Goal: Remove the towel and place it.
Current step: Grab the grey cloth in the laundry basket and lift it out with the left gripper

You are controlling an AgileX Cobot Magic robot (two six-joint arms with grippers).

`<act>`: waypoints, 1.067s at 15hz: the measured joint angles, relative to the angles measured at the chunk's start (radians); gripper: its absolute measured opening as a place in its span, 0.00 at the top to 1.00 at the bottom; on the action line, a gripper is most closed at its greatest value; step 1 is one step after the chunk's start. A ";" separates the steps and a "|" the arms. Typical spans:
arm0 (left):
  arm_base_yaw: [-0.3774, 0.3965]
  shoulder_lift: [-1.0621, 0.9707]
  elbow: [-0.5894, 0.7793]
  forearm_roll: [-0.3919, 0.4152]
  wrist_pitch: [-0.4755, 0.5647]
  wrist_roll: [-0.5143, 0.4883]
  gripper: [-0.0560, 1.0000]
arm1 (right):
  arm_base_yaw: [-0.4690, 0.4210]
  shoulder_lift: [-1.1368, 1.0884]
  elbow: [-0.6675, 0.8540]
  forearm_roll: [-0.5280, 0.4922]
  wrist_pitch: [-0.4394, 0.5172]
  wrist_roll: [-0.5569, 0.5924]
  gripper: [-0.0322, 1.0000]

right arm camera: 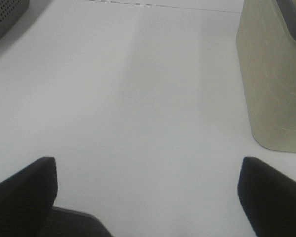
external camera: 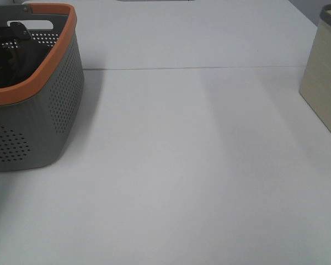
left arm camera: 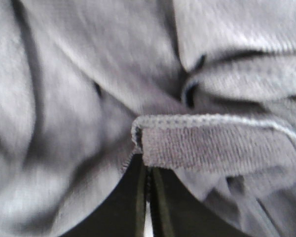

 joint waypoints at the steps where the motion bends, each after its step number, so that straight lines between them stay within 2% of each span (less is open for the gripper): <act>1: -0.004 -0.022 -0.019 0.003 0.030 -0.029 0.94 | 0.000 0.000 0.000 0.000 0.000 0.000 0.11; 3: -0.007 -0.091 -0.075 0.006 0.068 -0.120 0.94 | 0.000 0.000 0.000 0.000 0.000 0.000 0.11; 4: -0.009 -0.142 -0.092 0.006 0.069 -0.199 0.94 | 0.000 0.000 0.000 0.000 0.000 0.000 0.11; 8: -0.009 -0.286 -0.100 0.006 0.076 -0.367 0.94 | 0.000 0.000 0.000 0.000 0.000 0.000 0.11; 12: -0.009 -0.474 -0.100 -0.002 0.079 -0.422 0.94 | 0.000 0.000 0.000 0.000 0.000 0.000 0.11; 13: -0.009 -0.576 -0.100 -0.041 0.080 -0.422 0.94 | 0.000 0.000 0.000 0.000 0.000 0.000 0.11; 16: -0.009 -0.662 -0.101 -0.093 0.081 -0.422 0.94 | 0.000 0.000 0.000 0.000 0.000 0.000 0.11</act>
